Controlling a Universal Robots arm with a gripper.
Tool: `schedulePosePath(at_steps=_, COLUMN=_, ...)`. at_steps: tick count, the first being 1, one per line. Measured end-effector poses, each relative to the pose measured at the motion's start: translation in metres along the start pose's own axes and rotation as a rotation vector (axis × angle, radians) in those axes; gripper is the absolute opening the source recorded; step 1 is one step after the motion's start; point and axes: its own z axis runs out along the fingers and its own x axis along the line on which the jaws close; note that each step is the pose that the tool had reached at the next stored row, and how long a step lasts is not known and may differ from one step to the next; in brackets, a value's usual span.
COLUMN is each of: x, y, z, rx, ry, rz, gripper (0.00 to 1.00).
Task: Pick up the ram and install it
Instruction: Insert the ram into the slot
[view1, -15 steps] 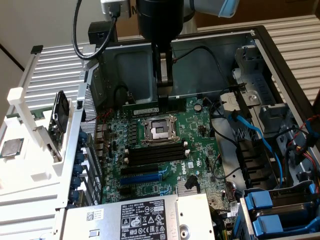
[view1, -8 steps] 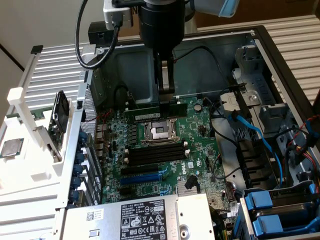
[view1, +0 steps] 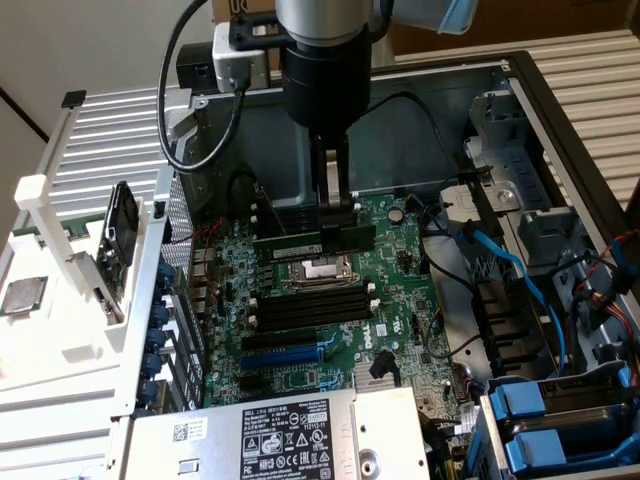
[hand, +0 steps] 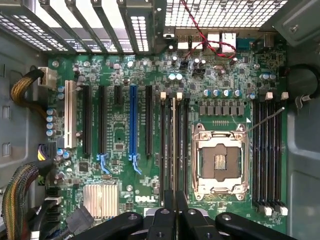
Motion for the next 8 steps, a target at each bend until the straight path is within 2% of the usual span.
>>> schedulePosePath(at_steps=5, x=0.002, y=0.0003, z=0.0109, rx=0.0002, ry=-0.0046, rz=0.000, gripper=0.12)
schedulePosePath(at_steps=8, x=0.003, y=0.0038, z=0.0218, rx=0.0018, ry=-0.0083, rz=0.000, gripper=0.12)
